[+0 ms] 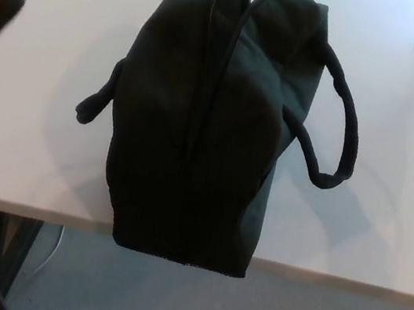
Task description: A lunch bag is kept on the middle of the desk and the robot uses both its hands to grab the opening of the bag from the left and right and moves its hands away from each other to spread the bag open
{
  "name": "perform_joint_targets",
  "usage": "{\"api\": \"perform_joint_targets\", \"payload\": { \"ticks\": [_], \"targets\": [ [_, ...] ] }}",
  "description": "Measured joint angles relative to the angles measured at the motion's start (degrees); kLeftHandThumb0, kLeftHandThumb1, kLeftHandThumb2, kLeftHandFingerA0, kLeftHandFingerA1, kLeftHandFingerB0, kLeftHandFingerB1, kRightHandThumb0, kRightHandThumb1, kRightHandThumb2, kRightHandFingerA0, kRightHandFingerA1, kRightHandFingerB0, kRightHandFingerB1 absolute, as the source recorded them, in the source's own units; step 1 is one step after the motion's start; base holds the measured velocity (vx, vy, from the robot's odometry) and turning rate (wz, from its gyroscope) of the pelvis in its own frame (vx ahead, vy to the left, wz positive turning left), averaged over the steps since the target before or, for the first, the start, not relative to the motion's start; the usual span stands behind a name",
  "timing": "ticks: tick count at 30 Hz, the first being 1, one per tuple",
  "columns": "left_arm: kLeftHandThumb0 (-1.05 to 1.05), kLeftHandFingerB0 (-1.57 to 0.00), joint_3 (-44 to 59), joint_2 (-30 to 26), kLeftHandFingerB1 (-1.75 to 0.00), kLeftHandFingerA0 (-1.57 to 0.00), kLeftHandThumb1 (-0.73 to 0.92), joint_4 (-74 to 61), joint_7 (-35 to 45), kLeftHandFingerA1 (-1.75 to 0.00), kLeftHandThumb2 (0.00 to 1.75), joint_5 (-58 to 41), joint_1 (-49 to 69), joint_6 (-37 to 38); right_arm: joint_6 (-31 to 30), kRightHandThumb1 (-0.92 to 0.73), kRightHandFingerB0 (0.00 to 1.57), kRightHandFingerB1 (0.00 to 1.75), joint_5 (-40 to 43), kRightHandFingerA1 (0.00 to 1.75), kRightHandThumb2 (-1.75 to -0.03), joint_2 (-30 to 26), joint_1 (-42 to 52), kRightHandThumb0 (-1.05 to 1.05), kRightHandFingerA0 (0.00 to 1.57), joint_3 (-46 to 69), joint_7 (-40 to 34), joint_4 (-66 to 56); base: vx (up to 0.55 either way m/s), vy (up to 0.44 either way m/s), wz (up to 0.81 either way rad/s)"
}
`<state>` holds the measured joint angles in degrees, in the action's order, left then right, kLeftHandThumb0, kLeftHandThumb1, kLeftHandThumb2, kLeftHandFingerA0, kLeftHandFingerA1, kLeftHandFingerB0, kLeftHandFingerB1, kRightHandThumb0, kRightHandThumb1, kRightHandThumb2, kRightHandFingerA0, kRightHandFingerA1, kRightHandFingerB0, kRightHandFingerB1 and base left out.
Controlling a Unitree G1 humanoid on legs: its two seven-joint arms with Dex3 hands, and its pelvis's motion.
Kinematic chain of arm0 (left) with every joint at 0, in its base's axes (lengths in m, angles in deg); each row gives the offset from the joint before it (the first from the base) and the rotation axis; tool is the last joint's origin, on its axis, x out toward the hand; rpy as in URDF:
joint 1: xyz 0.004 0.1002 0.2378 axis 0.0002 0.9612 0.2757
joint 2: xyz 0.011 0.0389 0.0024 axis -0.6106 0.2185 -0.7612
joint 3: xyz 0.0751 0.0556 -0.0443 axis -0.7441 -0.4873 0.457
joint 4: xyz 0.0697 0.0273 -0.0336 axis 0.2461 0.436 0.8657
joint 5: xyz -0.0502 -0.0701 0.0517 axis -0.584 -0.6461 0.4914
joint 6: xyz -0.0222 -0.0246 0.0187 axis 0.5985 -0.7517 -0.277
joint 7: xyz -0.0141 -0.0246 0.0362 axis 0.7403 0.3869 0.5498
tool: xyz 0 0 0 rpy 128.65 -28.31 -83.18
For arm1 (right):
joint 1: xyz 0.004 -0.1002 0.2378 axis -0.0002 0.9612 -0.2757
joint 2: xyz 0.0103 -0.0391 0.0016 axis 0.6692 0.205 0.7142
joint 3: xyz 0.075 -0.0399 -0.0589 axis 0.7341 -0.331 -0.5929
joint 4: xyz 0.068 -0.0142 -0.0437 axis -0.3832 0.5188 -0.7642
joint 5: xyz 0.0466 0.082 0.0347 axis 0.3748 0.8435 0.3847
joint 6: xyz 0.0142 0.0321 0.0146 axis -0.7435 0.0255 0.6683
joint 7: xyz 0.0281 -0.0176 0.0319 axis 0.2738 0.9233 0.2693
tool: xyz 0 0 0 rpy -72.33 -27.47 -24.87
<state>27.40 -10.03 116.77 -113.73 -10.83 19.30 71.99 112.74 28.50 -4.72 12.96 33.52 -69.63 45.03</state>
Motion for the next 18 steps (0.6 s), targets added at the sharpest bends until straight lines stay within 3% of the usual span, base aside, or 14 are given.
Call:
{"api": "perform_joint_targets", "payload": {
  "ticks": [6,12,16,18],
  "targets": [
    [-0.21,-0.13,3.72,1.3,-0.26,-0.29,0.75,-4.11,-1.14,-0.38,0.62,-0.38,18.18,1.47,1.15,-0.66,0.27,0.32,-0.99,0.36,-0.61,-0.04,18.99,-0.38,0.34,2.9,-3.11,-7.91,0.0,0.0,0.0],
    [-0.22,-0.12,5.04,5.55,-0.26,-0.31,0.75,-4.96,-1.99,-0.38,0.62,-1.76,34.34,4.5,1.7,-0.74,0.18,0.29,-3.53,0.34,-0.63,0.01,34.83,-0.39,0.32,0.47,-8.11,-9.96,0.0,0.0,0.0],
    [-0.24,-0.14,5.43,8.3,-0.27,-0.31,0.76,-3.84,-1.94,-0.38,0.63,-3.18,40.47,6.86,1.73,-0.73,0.16,0.28,-5.3,0.32,-0.63,0.84,38.38,-0.44,0.26,-3.5,-11.69,-6.04,0.0,0.0,0.0],
    [-0.21,-0.14,5.66,9.33,-0.26,-0.31,0.76,-2.9,-1.8,-0.37,0.63,-4.14,42.31,8.05,1.74,-0.74,0.2,0.29,-6.08,0.34,-0.62,1.76,38.73,-0.46,0.32,-5.63,-13.54,-2.93,0.0,0.0,0.0]
  ]
}}
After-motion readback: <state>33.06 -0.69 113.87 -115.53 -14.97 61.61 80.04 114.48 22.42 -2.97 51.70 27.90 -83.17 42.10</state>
